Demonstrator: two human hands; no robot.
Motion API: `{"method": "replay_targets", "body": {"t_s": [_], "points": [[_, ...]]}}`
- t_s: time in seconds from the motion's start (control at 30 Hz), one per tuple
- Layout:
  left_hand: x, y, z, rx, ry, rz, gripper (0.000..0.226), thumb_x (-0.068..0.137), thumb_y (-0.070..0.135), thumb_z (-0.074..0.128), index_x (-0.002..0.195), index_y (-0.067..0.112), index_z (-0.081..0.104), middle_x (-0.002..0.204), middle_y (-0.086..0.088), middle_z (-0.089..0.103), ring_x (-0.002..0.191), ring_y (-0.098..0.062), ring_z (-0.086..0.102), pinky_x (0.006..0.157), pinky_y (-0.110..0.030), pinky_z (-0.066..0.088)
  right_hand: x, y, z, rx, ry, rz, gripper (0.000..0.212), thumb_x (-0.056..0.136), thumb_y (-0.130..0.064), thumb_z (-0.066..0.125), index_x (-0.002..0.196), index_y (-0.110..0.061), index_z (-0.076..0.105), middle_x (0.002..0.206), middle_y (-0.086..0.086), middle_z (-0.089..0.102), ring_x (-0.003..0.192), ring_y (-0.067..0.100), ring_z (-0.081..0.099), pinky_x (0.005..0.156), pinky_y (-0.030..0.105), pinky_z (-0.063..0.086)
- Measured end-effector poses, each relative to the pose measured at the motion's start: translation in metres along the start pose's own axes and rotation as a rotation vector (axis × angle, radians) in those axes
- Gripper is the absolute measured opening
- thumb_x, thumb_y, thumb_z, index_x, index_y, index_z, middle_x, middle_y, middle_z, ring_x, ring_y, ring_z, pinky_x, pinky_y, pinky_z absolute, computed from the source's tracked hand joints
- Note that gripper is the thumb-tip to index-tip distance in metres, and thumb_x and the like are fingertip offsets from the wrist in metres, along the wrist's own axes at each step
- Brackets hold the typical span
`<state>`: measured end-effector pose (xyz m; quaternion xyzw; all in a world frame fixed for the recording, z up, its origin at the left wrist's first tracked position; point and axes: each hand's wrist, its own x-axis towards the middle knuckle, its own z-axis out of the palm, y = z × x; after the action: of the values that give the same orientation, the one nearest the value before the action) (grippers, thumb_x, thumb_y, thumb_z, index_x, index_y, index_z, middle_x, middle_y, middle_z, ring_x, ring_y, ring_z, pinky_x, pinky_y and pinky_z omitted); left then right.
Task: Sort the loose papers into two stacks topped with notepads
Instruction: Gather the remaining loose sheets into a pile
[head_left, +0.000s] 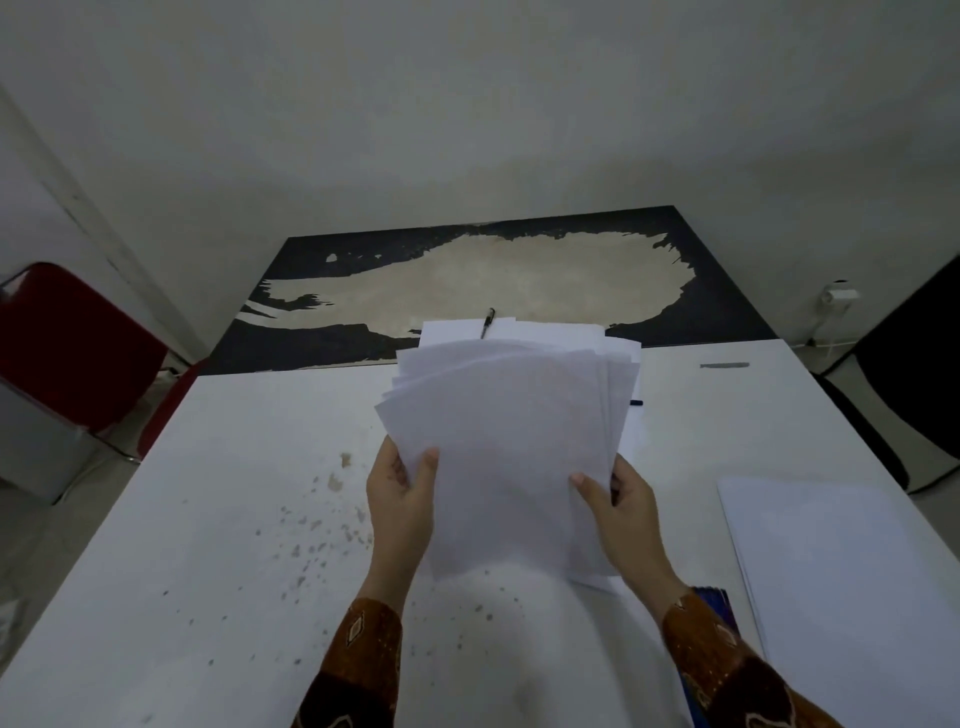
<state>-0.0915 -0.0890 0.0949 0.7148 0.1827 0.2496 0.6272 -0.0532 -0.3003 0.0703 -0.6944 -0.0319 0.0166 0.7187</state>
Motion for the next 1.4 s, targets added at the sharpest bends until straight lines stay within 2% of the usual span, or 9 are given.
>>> {"method": "replay_targets", "body": {"t_s": [0.23, 0.47, 0.6, 0.87, 1.0, 1.13, 1.2, 1.3, 1.4], "points": [[-0.011, 0.003, 0.004, 0.035, 0.078, 0.039, 0.022, 0.089, 0.022, 0.064, 0.108, 0.03, 0.054, 0.101, 0.017, 0.062, 0.093, -0.003, 0.062, 0.074, -0.025, 0.056, -0.012, 0.007, -0.001, -0.065, -0.056, 0.006, 0.024, 0.096, -0.009, 0.051, 0.107, -0.03, 0.049, 0.106, -0.01, 0.061, 0.095, -0.002, 0.06, 0.077, 0.012, 0.049], [-0.026, -0.026, -0.003, -0.008, -0.026, -0.116, 0.022, 0.078, 0.036, 0.064, 0.094, 0.022, 0.06, 0.094, -0.006, 0.067, 0.088, -0.027, 0.067, 0.072, -0.037, 0.059, -0.02, 0.02, 0.001, -0.054, -0.069, 0.13, 0.032, 0.095, 0.002, 0.041, 0.116, -0.02, 0.047, 0.108, -0.005, 0.061, 0.094, 0.003, 0.06, 0.081, 0.016, 0.048], [-0.03, -0.023, 0.006, -0.083, -0.002, -0.134, 0.014, 0.087, 0.025, 0.067, 0.099, 0.023, 0.06, 0.097, -0.004, 0.067, 0.09, -0.025, 0.067, 0.074, -0.041, 0.059, -0.024, 0.021, 0.01, -0.009, -0.001, 0.118, 0.031, 0.092, 0.005, 0.04, 0.1, -0.024, 0.043, 0.099, -0.004, 0.057, 0.09, 0.013, 0.056, 0.076, 0.018, 0.047], [-0.038, -0.022, 0.024, -0.16, 0.08, -0.155, 0.013, 0.09, 0.022, 0.063, 0.101, 0.026, 0.058, 0.104, -0.001, 0.066, 0.096, -0.021, 0.066, 0.078, -0.035, 0.058, -0.033, 0.027, 0.025, -0.006, 0.083, 0.107, 0.031, 0.092, 0.005, 0.037, 0.098, -0.025, 0.04, 0.096, 0.0, 0.053, 0.088, 0.017, 0.051, 0.075, 0.019, 0.044], [-0.041, -0.03, 0.021, -0.101, 0.088, -0.163, 0.015, 0.095, 0.023, 0.055, 0.103, 0.035, 0.057, 0.105, 0.007, 0.065, 0.096, -0.01, 0.065, 0.076, -0.026, 0.057, -0.035, 0.028, 0.028, -0.041, 0.118, 0.054, 0.028, 0.095, 0.007, 0.034, 0.105, -0.019, 0.035, 0.096, -0.001, 0.053, 0.073, 0.0, 0.053, 0.066, 0.015, 0.048], [-0.042, -0.029, 0.019, -0.057, 0.107, -0.058, 0.018, 0.098, 0.015, 0.049, 0.113, 0.018, 0.057, 0.105, 0.0, 0.064, 0.092, -0.001, 0.063, 0.073, -0.013, 0.052, -0.038, 0.029, 0.03, -0.114, 0.135, -0.013, 0.032, 0.098, -0.001, 0.034, 0.101, -0.032, 0.036, 0.09, 0.021, 0.051, 0.068, 0.017, 0.048, 0.058, 0.032, 0.042], [-0.04, -0.034, 0.017, -0.058, 0.091, -0.055, 0.017, 0.097, 0.013, 0.05, 0.112, 0.017, 0.056, 0.102, 0.0, 0.064, 0.088, 0.0, 0.064, 0.069, -0.013, 0.053, -0.037, 0.035, 0.031, -0.139, 0.138, -0.019, 0.032, 0.098, -0.004, 0.037, 0.099, -0.036, 0.038, 0.094, 0.023, 0.05, 0.077, 0.022, 0.053, 0.068, 0.036, 0.046], [-0.035, -0.047, 0.012, -0.058, 0.061, -0.129, 0.023, 0.093, 0.017, 0.057, 0.114, 0.027, 0.056, 0.107, 0.008, 0.065, 0.093, -0.001, 0.064, 0.072, -0.018, 0.055, -0.035, 0.043, 0.033, -0.145, 0.128, -0.002, 0.035, 0.097, -0.005, 0.042, 0.115, -0.035, 0.039, 0.114, -0.002, 0.053, 0.107, 0.015, 0.054, 0.093, 0.03, 0.047], [-0.034, -0.059, 0.01, -0.032, -0.008, -0.169, 0.033, 0.093, 0.018, 0.058, 0.122, 0.032, 0.052, 0.114, 0.016, 0.062, 0.101, 0.004, 0.061, 0.078, -0.015, 0.053, -0.03, 0.049, 0.032, -0.124, 0.096, 0.06, 0.044, 0.098, -0.005, 0.041, 0.132, -0.029, 0.03, 0.125, -0.012, 0.05, 0.114, 0.003, 0.051, 0.098, 0.022, 0.042]]}}
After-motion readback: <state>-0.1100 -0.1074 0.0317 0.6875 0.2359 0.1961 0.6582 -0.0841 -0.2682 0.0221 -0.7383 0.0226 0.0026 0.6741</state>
